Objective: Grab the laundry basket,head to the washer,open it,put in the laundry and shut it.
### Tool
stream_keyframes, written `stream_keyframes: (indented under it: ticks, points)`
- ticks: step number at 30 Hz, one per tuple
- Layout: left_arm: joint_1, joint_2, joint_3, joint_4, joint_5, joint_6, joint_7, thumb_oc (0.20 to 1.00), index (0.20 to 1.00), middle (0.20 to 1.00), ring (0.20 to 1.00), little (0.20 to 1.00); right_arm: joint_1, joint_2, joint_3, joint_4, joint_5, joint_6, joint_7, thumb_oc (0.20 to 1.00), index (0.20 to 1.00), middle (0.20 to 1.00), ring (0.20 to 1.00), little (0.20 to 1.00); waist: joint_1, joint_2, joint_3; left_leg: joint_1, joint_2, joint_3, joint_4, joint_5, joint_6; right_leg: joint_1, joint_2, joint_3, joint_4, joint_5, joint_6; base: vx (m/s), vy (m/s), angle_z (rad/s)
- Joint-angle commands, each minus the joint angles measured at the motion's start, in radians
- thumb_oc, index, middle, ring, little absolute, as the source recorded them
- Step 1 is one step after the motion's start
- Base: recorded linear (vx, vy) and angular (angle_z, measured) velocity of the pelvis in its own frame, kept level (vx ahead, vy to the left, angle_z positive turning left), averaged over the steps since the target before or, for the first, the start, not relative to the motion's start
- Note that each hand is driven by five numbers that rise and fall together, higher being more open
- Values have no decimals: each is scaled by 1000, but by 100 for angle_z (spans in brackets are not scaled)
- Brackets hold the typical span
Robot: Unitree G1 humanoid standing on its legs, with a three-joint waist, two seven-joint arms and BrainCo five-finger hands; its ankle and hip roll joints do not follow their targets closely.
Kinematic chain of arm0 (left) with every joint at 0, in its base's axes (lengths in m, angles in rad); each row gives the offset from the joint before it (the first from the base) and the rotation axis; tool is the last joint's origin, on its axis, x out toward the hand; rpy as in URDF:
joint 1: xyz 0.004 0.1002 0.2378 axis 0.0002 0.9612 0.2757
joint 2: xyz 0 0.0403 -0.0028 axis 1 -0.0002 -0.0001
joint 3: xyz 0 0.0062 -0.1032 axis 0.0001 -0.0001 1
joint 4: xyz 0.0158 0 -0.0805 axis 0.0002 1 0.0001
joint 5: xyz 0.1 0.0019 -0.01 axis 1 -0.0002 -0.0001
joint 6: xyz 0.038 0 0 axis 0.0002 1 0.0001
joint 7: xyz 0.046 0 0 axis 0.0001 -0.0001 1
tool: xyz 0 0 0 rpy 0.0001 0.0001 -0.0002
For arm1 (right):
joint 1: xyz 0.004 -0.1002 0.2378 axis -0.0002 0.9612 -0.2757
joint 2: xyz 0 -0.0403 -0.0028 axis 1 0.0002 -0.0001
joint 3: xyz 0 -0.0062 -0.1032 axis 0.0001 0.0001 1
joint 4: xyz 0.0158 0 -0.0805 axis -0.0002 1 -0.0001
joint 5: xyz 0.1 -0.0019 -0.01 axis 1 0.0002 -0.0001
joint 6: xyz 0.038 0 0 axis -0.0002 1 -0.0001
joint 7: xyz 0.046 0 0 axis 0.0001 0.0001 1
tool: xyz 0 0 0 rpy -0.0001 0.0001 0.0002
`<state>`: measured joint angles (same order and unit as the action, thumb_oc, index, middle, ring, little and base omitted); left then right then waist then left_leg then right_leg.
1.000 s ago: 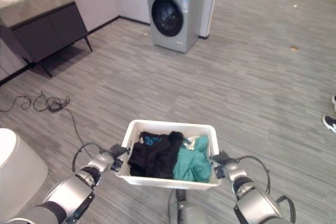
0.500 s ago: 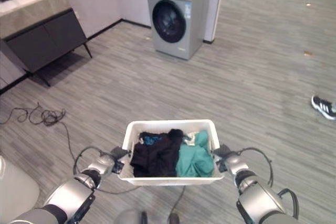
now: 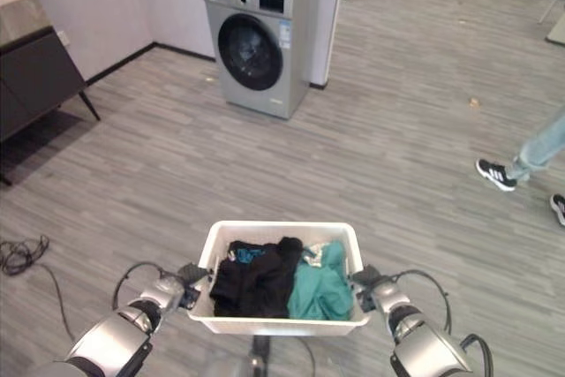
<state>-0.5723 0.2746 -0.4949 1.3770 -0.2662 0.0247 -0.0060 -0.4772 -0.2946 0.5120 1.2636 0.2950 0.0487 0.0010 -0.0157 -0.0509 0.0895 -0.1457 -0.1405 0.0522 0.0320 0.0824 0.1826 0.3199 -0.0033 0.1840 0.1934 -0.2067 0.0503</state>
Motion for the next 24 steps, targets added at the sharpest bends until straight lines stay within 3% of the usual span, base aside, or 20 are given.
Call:
stream_keyframes:
  ticks: [1, 3, 4, 7, 8, 10, 11, 13, 14, 15, 19, 21, 24]
  points:
    - [-78, 28, 36, -19, -58, -70, -8, 200, 200, 200, 200, 200, -71, -5, -48, -75, 12, -76, 60, 200, 200, 200, 200, 200, 60, 35, -70, -57, 77, 10, 105, -55, -142, -171, -29, 30, 85, 152, 95, 253, 165, -28]
    - [-88, 24, 9, -19, -21, -68, 0, 200, 200, 200, 200, 200, -74, -2, -57, -77, 17, -75, 62, 200, 200, 200, 200, 200, 50, 40, -56, -18, 66, -2, 105, -79, -129, -232, -22, 11, 234, 266, 121, 236, 210, -26]
    - [-100, 19, -5, -26, -14, -66, 6, 200, 200, 200, 200, 200, -75, -5, -65, -93, 21, -77, 52, 200, 200, 200, 200, 200, 30, 59, -34, 26, 67, -21, 102, -95, -121, -292, 3, -23, 364, 305, 128, 272, 261, 14]
    - [-107, 17, 1, -29, -18, -66, 7, 200, 200, 200, 200, 200, -65, -12, -70, -115, 15, -88, 39, 200, 200, 200, 200, 200, 7, 73, -23, 73, 61, -53, 97, -117, -113, -349, 29, -30, 395, 264, 104, 188, 129, 51]
    - [-113, 17, -1, -27, -17, -65, 4, 200, 200, 200, 200, 200, -67, -15, -70, -123, 11, -90, 36, 200, 200, 200, 200, 200, 0, 77, -17, 99, 57, -68, 89, -124, -111, -393, 36, -39, 371, 224, 82, 261, 121, 63]
    - [-119, 18, -8, -24, 7, -65, 0, 200, 200, 200, 200, 200, -68, -21, -72, -140, 10, -94, 32, 200, 200, 200, 200, 200, -15, 83, -4, 151, 51, -86, 67, -138, -119, -445, 11, -118, 247, 168, 60, 248, 95, 36]
    - [-125, 18, -20, -23, 30, -68, 2, 200, 200, 200, 200, 200, -72, -25, -70, -142, 8, -97, 30, 200, 200, 200, 200, 200, -28, 79, 3, 167, 42, -98, 63, -146, -123, -468, 18, -134, 183, 168, 60, 252, 54, 11]
    - [-141, 18, -33, -22, 62, -71, 3, 200, 200, 200, 200, 200, -87, -36, -59, -131, 10, -99, 28, 200, 200, 200, 200, 200, -52, 56, 12, 203, 14, -119, 55, -168, -132, -514, 41, -115, 11, 207, 73, 355, 0, 17]
    - [-144, 17, -23, -20, 58, -76, 1, 200, 200, 200, 200, 200, -93, -38, -57, -117, 6, -94, 26, 200, 200, 200, 200, 200, -66, 41, 20, 246, 11, -135, 41, -192, -144, -532, 24, -149, -123, 262, 86, 451, -53, 34]
    - [-141, 14, -16, -18, 54, -78, 1, 200, 200, 200, 200, 200, -95, -39, -58, -109, 4, -92, 24, 200, 200, 200, 200, 200, -72, 39, 22, 264, 15, -143, 39, -204, -150, -543, 13, -169, -167, 283, 90, 347, -52, 51]
    - [-133, 8, -4, -17, 46, -80, 1, 200, 200, 200, 200, 200, -92, -50, -66, -88, 18, -82, 28, 200, 200, 200, 200, 200, -92, 37, 13, 327, 31, -178, 47, -237, -167, -563, 6, -176, -201, 328, 95, 316, -75, 69]
    - [-129, 0, 0, -13, 47, -77, -3, 200, 200, 200, 200, 200, -85, -59, -73, -79, 35, -76, 36, 200, 200, 200, 200, 200, -104, 33, -13, 375, 47, -201, 44, -254, -177, -539, 22, -144, -196, 347, 76, 482, -187, 50]
    - [-116, -9, 13, -2, 29, -75, -1, 200, 200, 200, 200, 200, -78, -68, -74, -68, 51, -74, 47, 200, 200, 200, 200, 200, -117, 42, -46, 402, 80, -249, 102, -230, -207, -520, 55, -125, -159, 337, 45, 361, -171, 37]
